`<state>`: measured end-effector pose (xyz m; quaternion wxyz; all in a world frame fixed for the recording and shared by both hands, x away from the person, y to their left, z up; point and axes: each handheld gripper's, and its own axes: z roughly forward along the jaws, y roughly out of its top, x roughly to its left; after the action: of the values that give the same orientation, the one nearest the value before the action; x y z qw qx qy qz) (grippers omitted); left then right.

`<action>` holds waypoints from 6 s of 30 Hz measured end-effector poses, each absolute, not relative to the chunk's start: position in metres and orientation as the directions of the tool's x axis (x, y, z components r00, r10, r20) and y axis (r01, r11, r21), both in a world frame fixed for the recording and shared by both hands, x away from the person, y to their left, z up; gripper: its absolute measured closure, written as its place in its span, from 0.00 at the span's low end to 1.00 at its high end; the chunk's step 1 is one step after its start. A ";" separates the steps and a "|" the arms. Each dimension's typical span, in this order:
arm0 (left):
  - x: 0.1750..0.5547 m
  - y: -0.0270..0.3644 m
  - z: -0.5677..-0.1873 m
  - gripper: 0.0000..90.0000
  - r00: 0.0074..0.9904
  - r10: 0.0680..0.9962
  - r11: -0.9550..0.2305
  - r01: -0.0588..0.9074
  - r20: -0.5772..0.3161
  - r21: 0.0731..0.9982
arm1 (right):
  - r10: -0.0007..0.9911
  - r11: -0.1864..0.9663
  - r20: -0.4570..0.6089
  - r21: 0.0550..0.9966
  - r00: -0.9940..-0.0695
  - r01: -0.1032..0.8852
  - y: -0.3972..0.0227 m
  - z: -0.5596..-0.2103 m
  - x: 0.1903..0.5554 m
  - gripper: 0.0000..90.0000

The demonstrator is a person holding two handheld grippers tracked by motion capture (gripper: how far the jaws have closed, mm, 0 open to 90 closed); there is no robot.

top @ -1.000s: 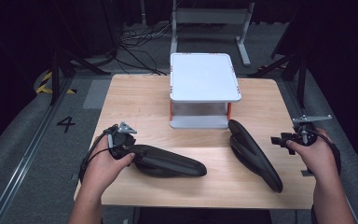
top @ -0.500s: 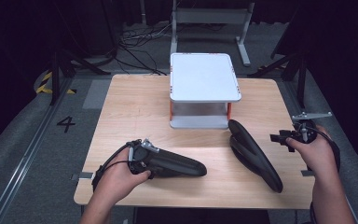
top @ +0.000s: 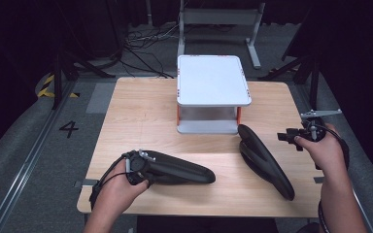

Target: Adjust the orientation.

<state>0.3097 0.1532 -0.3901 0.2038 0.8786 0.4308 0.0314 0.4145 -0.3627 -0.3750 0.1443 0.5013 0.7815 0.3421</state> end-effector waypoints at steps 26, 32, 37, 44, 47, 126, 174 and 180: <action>0.340 0.131 -0.381 0.92 0.599 0.786 -0.482 0.748 -0.152 0.457 | 0.911 0.190 0.121 0.726 -0.395 0.661 -0.390 -0.375 0.391 0.61; 0.351 0.117 -0.379 0.85 0.623 0.766 -0.486 0.723 -0.159 0.492 | 0.923 0.170 0.120 0.723 -0.364 0.669 -0.403 -0.378 0.382 0.61; 0.366 0.106 -0.385 0.77 0.631 0.764 -0.478 0.694 -0.135 0.538 | 0.933 0.149 0.125 0.719 -0.337 0.679 -0.412 -0.380 0.373 0.61; 0.374 0.094 -0.385 0.72 0.637 0.762 -0.476 0.674 -0.117 0.565 | 0.939 0.141 0.123 0.713 -0.320 0.687 -0.417 -0.383 0.367 0.61; 0.376 0.089 -0.383 0.70 0.638 0.760 -0.453 0.658 -0.126 0.602 | 0.941 0.139 0.122 0.713 -0.317 0.688 -0.419 -0.384 0.364 0.61; 0.339 0.118 -0.399 0.74 0.702 0.694 -0.512 0.638 -0.161 0.574 | 0.910 0.165 0.157 0.712 -0.383 0.683 -0.390 -0.390 0.390 0.58; 0.378 0.074 -0.418 0.49 0.766 0.629 -0.556 0.563 -0.133 0.612 | 0.940 0.114 0.150 0.708 -0.307 0.697 -0.410 -0.394 0.364 0.52; 0.371 0.094 -0.401 0.37 0.720 0.688 -0.509 0.567 -0.089 0.648 | 0.925 0.152 0.139 0.719 -0.354 0.679 -0.398 -0.389 0.364 0.52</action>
<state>0.3708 0.0941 -0.4007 0.3370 0.8639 0.3631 0.0903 0.3641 -0.3981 -0.3886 0.1705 0.5421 0.7395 0.3609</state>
